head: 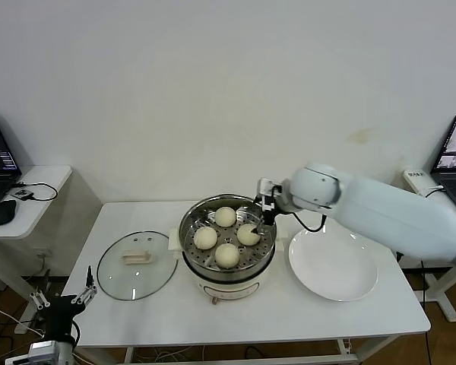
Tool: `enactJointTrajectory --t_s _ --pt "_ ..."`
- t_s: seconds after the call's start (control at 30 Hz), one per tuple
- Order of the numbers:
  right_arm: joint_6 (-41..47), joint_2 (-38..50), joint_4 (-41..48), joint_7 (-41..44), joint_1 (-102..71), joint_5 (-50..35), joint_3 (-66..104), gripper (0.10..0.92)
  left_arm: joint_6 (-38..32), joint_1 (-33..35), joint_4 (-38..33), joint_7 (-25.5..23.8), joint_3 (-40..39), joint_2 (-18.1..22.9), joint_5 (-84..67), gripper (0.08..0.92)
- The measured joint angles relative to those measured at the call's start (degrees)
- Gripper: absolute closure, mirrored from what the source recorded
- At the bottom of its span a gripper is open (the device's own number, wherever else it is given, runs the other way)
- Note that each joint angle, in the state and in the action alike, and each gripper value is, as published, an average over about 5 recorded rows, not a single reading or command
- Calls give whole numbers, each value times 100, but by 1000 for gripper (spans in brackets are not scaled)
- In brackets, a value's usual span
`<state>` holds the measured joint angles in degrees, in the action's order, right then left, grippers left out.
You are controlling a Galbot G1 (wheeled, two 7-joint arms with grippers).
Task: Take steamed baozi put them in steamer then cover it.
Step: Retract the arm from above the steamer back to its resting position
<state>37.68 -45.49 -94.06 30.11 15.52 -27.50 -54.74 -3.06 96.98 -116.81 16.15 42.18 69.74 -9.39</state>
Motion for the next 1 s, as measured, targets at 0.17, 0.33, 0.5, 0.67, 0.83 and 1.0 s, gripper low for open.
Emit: enactJointTrajectory --t_s 0.17,0.33,0.5,0.67,0.83,1.0 --pt "-514 625 -545 -960 -1145 -42 1117 203 9 -110 165 -47 -58 -84 137 177" --pt "-1282 885 -978 -1774 -2928 58 2814 203 5 -215 353 -52 -147 -140 347 177" --pt "-2240 568 -1308 -2231 -4833 365 4722 203 -61 -329 583 -17 -264 -176 709 177" --pt "-3109 -153 -1585 -2394 -6664 635 6531 203 -228 -459 913 2 -324 -223 1544 177" --pt "-3770 -919 -1815 -2454 -8246 816 8072 203 -407 -620 1312 -23 -348 -335 2968 177" --pt "-4245 -1548 -1954 -2525 -9509 954 9258 203 -549 -837 1729 -66 -436 -479 4562 177"
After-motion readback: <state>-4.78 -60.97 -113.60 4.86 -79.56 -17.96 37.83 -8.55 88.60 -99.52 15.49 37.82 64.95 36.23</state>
